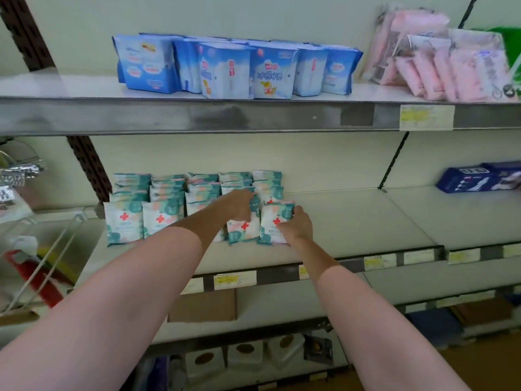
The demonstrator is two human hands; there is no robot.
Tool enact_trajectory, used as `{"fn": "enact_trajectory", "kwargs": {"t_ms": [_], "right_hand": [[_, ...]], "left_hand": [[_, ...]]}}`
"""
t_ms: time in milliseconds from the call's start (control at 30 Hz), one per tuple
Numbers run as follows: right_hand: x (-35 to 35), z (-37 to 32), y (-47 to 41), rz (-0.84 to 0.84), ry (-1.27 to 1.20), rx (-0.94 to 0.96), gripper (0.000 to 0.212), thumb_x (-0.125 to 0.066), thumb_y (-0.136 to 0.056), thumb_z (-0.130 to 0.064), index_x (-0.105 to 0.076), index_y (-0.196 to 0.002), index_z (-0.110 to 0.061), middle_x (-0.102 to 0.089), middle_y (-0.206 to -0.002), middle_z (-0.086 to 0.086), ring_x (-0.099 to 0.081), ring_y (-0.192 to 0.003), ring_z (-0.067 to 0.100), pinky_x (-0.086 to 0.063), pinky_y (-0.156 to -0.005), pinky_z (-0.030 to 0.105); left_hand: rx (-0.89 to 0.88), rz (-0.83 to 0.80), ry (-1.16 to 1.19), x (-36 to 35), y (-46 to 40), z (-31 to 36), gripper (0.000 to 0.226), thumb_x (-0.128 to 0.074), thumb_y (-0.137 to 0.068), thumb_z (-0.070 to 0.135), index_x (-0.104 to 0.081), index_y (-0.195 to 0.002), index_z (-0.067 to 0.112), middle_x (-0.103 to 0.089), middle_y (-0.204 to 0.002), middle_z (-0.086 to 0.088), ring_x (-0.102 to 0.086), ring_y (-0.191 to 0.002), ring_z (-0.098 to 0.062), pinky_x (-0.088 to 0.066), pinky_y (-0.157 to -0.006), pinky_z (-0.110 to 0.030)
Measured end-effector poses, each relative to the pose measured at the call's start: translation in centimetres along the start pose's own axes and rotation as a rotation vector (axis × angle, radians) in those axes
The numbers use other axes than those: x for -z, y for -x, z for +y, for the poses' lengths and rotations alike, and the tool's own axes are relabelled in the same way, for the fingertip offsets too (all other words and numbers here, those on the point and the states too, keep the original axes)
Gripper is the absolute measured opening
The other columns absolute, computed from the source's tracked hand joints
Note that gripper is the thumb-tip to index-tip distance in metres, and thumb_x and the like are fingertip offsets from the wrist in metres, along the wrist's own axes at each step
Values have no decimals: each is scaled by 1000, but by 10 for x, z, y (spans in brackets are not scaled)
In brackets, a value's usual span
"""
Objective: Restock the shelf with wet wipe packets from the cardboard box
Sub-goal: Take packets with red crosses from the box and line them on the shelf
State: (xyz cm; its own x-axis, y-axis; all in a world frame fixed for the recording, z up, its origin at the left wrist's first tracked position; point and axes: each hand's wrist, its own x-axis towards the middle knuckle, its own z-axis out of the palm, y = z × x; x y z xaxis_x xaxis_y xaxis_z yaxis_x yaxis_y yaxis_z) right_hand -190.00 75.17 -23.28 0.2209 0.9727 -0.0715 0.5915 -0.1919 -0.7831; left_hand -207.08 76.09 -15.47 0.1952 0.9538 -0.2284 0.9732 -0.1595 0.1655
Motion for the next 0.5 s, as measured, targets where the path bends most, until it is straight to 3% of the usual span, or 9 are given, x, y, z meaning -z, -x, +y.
{"fn": "enact_trajectory", "kwargs": {"t_ms": [200, 367, 500], "right_hand": [[1, -1, -31, -42, 76, 56, 38, -72, -84, -16, -50, -115, -12, -57, -113, 11, -62, -99, 28, -54, -79, 35], [0, 2, -46, -119, 103, 107, 46, -75, -83, -23, -48, -119, -14, -57, -114, 10, -63, -99, 27, -58, -83, 41], [5, 3, -49, -141, 138, 156, 49, -74, -85, -27, -45, -122, -13, -52, -118, 12, -59, -106, 30, -56, -86, 42]], "left_hand": [[56, -54, 1, 13, -20, 12, 78, -71, -89, 19, -27, -152, 7, -32, -155, -11, -40, -137, -29, -38, -107, -33], [133, -80, 17, 15, -26, 24, 73, -72, -87, 13, -34, -149, 6, -40, -150, -10, -48, -130, -29, -43, -103, -32], [185, -78, 21, 15, -20, 28, 76, -70, -88, 12, -29, -152, 8, -36, -154, -10, -43, -135, -29, -41, -107, -35]]}}
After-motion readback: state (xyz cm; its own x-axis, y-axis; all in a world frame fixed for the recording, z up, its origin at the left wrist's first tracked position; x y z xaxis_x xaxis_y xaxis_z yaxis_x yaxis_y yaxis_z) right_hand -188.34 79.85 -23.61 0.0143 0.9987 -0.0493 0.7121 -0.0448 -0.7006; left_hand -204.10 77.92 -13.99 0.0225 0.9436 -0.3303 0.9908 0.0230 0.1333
